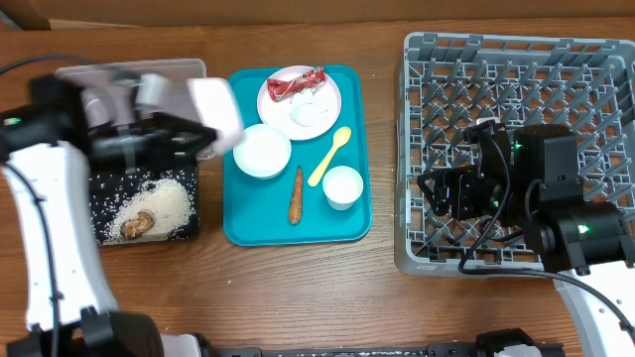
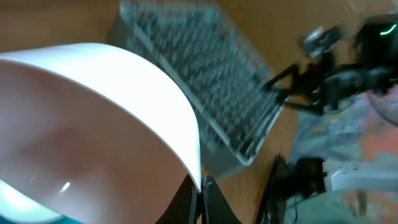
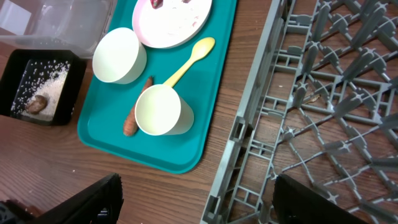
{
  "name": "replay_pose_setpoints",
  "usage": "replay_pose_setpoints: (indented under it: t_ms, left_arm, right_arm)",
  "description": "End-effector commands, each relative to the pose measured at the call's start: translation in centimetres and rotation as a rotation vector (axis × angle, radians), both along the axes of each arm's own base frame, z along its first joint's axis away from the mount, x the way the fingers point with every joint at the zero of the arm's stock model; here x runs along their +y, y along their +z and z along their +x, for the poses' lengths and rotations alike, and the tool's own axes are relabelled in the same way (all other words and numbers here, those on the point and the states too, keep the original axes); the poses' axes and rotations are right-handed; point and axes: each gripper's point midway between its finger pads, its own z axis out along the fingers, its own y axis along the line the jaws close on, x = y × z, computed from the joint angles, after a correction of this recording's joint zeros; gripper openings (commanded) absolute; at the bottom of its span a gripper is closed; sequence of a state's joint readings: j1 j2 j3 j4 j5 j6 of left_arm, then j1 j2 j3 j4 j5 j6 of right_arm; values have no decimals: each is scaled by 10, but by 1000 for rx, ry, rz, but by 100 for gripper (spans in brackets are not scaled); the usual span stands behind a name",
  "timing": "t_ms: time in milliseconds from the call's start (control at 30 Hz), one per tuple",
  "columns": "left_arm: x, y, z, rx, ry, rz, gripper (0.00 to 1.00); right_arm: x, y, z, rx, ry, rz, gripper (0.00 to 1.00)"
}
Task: Sort waste into correct bins and load items into the dishwasher
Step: 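Return the emptied bowl to the teal tray with the left gripper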
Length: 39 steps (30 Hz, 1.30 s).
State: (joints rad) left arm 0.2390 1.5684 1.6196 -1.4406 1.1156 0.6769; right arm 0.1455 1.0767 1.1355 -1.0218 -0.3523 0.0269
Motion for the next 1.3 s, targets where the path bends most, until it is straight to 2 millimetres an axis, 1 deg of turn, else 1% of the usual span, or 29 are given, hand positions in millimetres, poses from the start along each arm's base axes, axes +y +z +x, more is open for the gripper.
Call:
replay_pose_setpoints:
  t_ms: [0,67,167,267,333,433,567,633,733,1067,1267]
  left_arm:
    - [5,-55,6,358,245,317,4]
    - [5,-74,6,412,343,487,4]
    - [-1,-92,1,415,409,712,4]
    - [-5,-105,-7,411,441,841,4]
    - [-10,-117,-14,417,423,887,4]
    - [-17,-139,-23,449,399,903,4]
    - [-30,-174,-39,503,338,887,4]
    - [-33,-187,-44,516,320,884,4]
    - [-37,-201,-45,506,308,881,4]
    - [-48,-228,-40,462,296,865,4]
    - [-53,-246,-45,500,258,898,4]
  right_arm:
    - [1,6,2,-12,1,11,80]
    - [1,6,2,-12,1,11,80]
    - [1,6,2,-12,1,11,80]
    - [1,6,2,-13,1,11,80]
    - [1,6,2,-13,1,11,80]
    - [1,6,2,-12,1,11,80]
    - [1,6,2,-12,1,11,80]
    - [1,6,2,-12,1,11,80]
    - [1,6,2,-12,1,11,80]
    - [1,6,2,-12,1,11,80]
    - [1,6,2,-12,1,11,80]
